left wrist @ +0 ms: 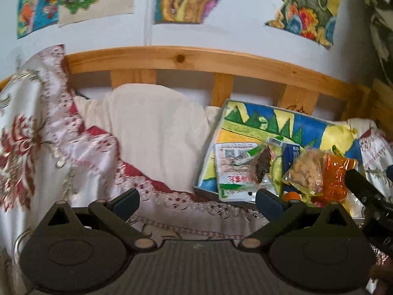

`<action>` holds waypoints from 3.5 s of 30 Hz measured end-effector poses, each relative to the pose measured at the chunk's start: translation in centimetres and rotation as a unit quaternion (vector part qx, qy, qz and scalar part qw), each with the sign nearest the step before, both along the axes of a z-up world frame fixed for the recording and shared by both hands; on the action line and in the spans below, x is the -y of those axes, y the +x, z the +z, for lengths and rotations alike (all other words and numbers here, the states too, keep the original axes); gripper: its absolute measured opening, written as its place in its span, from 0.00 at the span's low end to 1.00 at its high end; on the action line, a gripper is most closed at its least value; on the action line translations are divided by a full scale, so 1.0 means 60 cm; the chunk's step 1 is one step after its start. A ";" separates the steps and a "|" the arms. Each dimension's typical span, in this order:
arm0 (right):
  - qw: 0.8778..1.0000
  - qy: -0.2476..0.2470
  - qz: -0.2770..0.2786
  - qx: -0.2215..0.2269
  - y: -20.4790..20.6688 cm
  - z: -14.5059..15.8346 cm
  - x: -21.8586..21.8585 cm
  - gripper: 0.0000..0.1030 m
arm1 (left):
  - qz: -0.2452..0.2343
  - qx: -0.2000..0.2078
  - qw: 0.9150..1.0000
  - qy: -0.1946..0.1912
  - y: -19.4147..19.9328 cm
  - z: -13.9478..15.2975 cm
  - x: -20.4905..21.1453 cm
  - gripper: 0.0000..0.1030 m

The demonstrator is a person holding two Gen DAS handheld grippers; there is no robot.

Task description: Organize snacks

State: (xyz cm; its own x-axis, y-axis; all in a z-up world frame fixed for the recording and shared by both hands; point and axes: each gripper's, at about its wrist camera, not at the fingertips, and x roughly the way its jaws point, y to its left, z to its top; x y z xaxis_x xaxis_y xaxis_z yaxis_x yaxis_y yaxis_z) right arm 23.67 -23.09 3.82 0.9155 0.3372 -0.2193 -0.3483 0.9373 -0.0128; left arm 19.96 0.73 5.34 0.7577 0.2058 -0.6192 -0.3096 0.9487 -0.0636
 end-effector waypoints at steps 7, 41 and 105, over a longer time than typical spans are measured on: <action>1.000 -0.002 -0.007 -0.002 -0.042 0.007 0.003 0.99 | 0.023 0.029 0.999 0.011 -0.062 0.002 -0.010 0.99; 0.997 0.045 -0.057 -0.010 -0.298 -0.014 0.093 0.99 | -0.016 0.156 0.987 0.035 -0.299 -0.044 0.064 0.99; 0.997 0.016 -0.051 -0.064 -0.292 -0.050 0.070 0.99 | -0.015 0.109 0.993 0.034 -0.312 -0.096 0.062 0.99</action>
State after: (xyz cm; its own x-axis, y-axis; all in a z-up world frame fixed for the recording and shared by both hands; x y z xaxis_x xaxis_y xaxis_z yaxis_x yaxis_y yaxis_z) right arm 6.14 -27.28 0.81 0.9106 0.2527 -0.3270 -0.2485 0.9670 0.0553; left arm 1.23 -2.97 -0.42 0.8789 0.2170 -0.4249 -0.2676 0.9615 -0.0625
